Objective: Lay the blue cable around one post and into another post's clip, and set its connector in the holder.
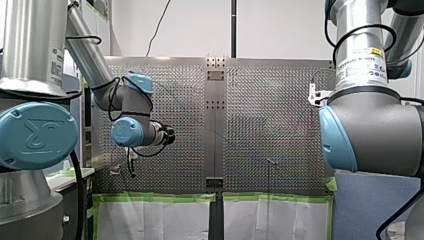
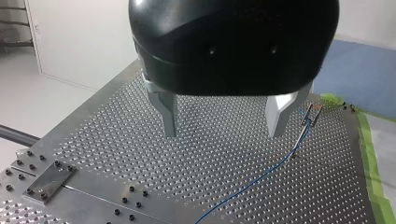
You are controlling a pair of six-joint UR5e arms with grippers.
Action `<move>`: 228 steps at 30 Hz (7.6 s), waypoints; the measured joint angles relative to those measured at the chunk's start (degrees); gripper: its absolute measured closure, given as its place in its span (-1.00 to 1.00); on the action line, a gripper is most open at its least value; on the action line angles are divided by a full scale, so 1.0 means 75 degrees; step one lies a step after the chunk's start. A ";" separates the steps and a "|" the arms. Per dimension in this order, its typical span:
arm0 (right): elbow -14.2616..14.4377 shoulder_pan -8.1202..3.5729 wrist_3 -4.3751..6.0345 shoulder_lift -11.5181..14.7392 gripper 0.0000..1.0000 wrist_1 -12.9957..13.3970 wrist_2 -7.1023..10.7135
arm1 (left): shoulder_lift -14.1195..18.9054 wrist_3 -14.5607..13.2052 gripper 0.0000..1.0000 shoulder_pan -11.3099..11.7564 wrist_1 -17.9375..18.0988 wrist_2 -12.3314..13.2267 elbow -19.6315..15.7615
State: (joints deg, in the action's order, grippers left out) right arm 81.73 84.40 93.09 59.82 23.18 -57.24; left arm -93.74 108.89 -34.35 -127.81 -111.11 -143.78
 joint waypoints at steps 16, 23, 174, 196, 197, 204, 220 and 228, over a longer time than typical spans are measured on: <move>0.0004 -0.0020 0.0035 -0.0034 1.00 0.0138 0.0084 | 0.0001 0.0000 -0.87 0.0052 0.0005 0.0055 0.0002; 0.0004 -0.0020 0.0035 -0.0041 1.00 0.0184 0.0084 | 0.0002 0.0000 -0.87 0.0075 0.0012 0.0055 0.0002; 0.0590 0.0263 0.0276 0.0458 -1.00 -0.0188 -0.3664 | -0.0009 -0.0019 -0.87 0.0262 0.0028 0.0081 0.0001; 0.2212 0.1652 -0.0687 0.1518 -1.00 0.0943 -0.5278 | -0.0009 0.0000 -0.87 0.0265 -0.0035 0.0196 -0.0009; 0.2283 0.1723 -0.0744 0.1519 -1.00 0.0932 -0.5345 | -0.0009 0.0003 -0.87 0.0264 -0.0032 0.0196 -0.0009; 0.2618 0.2252 -0.0977 0.1517 -1.00 0.0789 -0.5863 | -0.0009 0.0010 -0.87 0.0265 0.0024 0.0210 -0.0009; 0.2633 0.3481 -0.1174 0.1421 -1.00 0.0986 -0.6335 | -0.0018 0.0246 -0.87 0.0323 0.0718 0.0054 0.0276; 0.2516 0.4062 -0.1337 0.1013 -1.00 0.1060 -0.6625 | -0.0201 0.0109 -0.71 0.0396 0.0573 -0.0471 0.0532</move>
State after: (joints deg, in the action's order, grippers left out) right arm 100.59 114.86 83.06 67.42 31.13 -106.93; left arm -95.25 109.71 -31.38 -123.52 -114.65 -139.79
